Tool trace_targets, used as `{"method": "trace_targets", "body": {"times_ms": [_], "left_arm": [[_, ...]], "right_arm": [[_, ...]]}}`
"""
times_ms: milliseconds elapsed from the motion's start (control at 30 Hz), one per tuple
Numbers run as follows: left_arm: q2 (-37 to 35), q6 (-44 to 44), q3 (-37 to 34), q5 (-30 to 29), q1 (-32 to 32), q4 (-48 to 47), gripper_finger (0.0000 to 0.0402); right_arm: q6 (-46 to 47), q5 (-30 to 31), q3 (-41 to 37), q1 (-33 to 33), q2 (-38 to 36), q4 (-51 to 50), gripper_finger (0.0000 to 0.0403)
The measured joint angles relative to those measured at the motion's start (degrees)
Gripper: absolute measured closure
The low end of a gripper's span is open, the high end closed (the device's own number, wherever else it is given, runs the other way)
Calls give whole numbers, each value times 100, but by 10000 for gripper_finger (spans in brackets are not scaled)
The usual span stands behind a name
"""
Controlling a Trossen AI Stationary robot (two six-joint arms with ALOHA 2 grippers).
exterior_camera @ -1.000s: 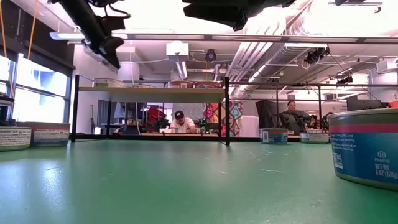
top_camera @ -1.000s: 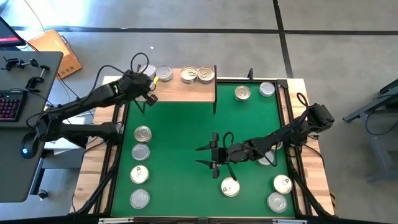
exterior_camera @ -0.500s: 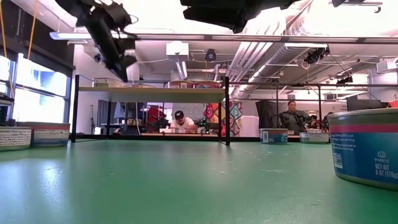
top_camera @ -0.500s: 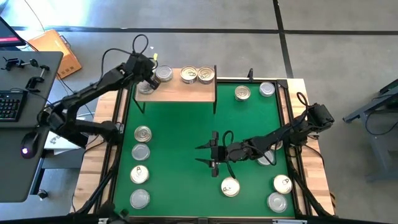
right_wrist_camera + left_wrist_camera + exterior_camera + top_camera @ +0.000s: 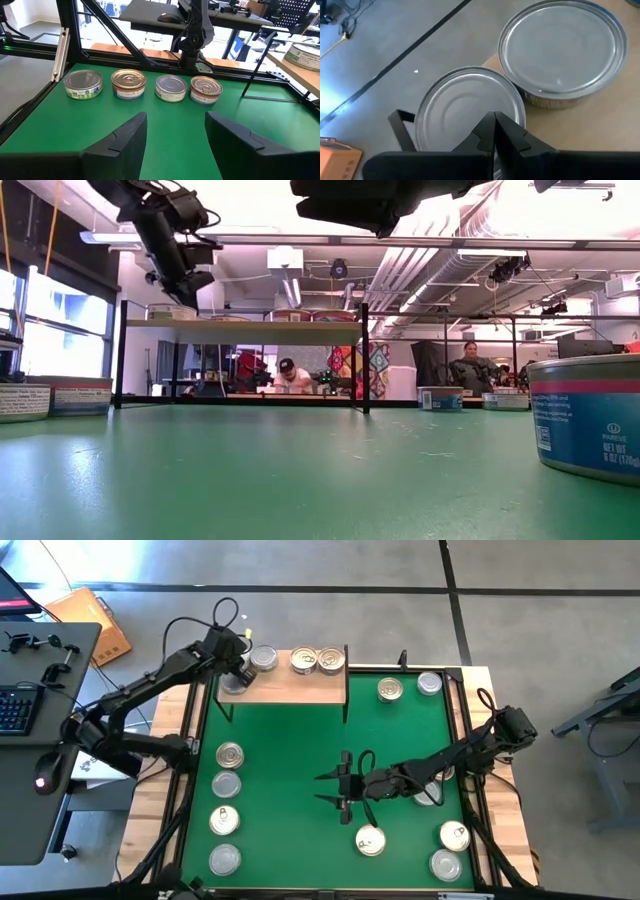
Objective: Stack canned seafood by type on shelf
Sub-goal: Adjust the green tuna can on the shelf, then put the blue-pink tuna can on the shelf
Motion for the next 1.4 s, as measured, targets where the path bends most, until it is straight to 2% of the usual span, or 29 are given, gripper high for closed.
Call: {"method": "trace_targets", "body": {"times_ms": [300,400,533,733,867,1000,1167,1400], "left_arm": [[-394,44,-2,-11,0,140,401],[-613,46,-2,5,-34,197,401],[-974,52,-2,150,-348,179,401],[-1381,-12,-68,698,-1518,194,401],[-1429,-220,-226,626,-2555,301,401],[-1430,-450,-529,329,-3495,754,401],[-1429,-817,-746,-13,-4422,835,401],[-1403,-1294,-1130,-377,-5494,1032,401]], "right_arm": [[0,7,0,0,0,2,208],[7,184,0,41,-1,-22,208],[466,75,26,255,-212,-873,208],[2792,-1217,372,752,-395,-3252,224],[4159,-1828,402,1243,-286,-3739,257],[4874,-1784,402,1610,-135,-3970,296],[5443,-1609,402,1787,-50,-4290,339],[5411,-1581,402,1765,-37,-4524,381]]}}
